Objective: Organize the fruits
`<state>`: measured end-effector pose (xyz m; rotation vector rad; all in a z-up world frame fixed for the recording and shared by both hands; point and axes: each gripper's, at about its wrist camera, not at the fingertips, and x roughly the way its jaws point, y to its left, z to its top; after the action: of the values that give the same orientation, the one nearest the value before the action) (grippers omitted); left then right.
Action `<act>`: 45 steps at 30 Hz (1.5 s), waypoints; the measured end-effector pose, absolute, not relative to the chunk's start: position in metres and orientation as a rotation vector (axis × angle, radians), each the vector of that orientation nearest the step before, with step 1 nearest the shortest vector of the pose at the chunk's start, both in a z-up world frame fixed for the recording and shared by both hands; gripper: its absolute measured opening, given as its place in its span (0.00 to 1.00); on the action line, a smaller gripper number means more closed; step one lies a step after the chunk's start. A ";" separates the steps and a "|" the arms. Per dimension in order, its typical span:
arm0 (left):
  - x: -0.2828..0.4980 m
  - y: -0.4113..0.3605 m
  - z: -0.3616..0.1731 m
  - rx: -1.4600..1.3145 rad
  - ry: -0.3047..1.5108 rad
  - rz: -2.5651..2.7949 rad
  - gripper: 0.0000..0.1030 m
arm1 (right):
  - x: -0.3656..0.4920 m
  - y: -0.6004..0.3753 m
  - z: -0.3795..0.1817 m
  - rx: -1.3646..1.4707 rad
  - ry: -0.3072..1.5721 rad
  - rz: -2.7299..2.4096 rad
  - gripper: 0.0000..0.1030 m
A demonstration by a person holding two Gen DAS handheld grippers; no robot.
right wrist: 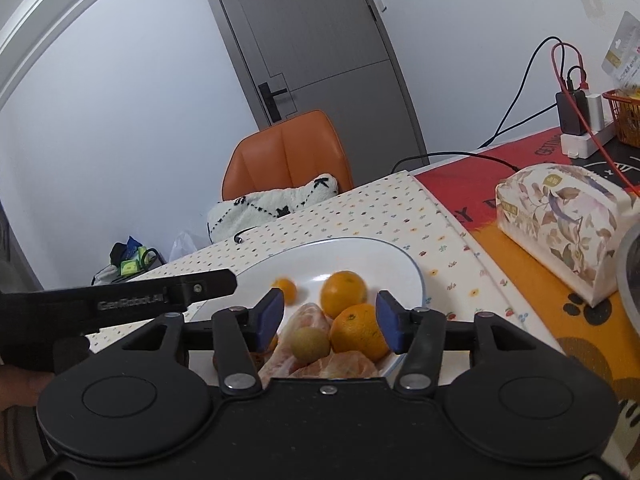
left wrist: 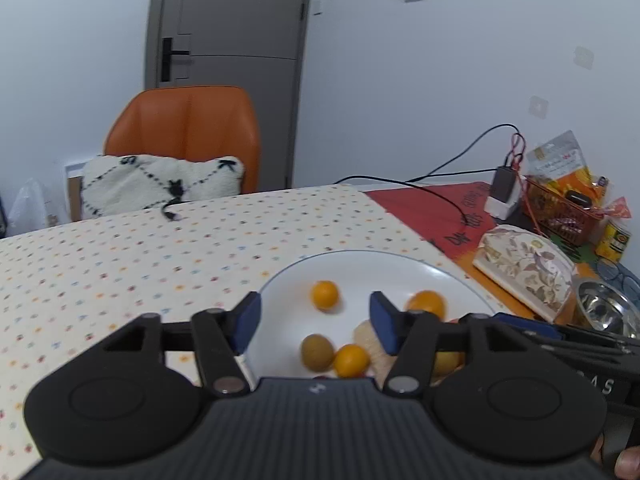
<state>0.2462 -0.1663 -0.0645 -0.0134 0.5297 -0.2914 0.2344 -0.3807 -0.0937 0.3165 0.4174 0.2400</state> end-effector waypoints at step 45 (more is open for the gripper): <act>0.101 -0.027 -0.005 -0.085 0.467 -0.069 1.00 | 0.157 -0.308 -0.040 0.231 0.412 0.317 1.00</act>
<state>0.1008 -0.0272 -0.0055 -0.0851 0.4666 -0.0691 0.1569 -0.3078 -0.0396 0.2310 0.4121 0.3170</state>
